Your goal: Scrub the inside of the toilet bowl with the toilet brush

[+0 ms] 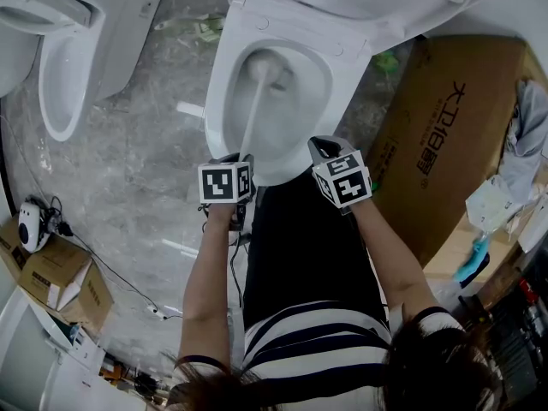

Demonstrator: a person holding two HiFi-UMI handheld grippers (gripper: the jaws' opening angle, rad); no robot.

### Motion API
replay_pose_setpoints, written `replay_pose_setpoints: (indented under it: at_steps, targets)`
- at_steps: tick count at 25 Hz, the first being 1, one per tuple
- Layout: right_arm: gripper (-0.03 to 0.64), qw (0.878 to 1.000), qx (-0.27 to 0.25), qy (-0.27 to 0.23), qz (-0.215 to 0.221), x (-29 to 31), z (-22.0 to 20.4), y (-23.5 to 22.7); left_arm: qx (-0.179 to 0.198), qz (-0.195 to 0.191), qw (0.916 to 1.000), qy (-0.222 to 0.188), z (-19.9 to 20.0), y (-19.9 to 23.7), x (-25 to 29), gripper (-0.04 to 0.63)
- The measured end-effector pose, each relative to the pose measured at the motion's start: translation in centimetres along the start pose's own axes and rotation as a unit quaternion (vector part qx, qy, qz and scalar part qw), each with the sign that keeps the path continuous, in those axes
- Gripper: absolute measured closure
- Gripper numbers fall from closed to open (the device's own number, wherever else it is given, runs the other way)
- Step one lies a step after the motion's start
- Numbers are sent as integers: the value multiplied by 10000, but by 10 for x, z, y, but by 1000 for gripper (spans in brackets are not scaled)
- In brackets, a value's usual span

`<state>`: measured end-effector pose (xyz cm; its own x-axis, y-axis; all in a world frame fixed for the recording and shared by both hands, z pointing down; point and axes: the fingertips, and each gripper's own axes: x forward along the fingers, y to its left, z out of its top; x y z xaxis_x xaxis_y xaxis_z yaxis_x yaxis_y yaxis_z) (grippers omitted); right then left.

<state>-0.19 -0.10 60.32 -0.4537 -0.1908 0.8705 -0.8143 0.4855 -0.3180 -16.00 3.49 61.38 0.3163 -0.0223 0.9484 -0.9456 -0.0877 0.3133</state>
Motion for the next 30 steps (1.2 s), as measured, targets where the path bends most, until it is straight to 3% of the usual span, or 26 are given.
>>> replay_pose_setpoints:
  at_steps: [15,26,30]
  targets:
    - [621,9998,164,-76,-116,5,2,16,249,-481,9984,129,3,-14,14,595]
    - [621,10000,-37,-58,-29,8,-5,22,700,-758,9945,203,-6,-36,21,595]
    - [621,9998,-168,-31,42,4,-12,22,662,-803,9942,270,-14,-45,21,595]
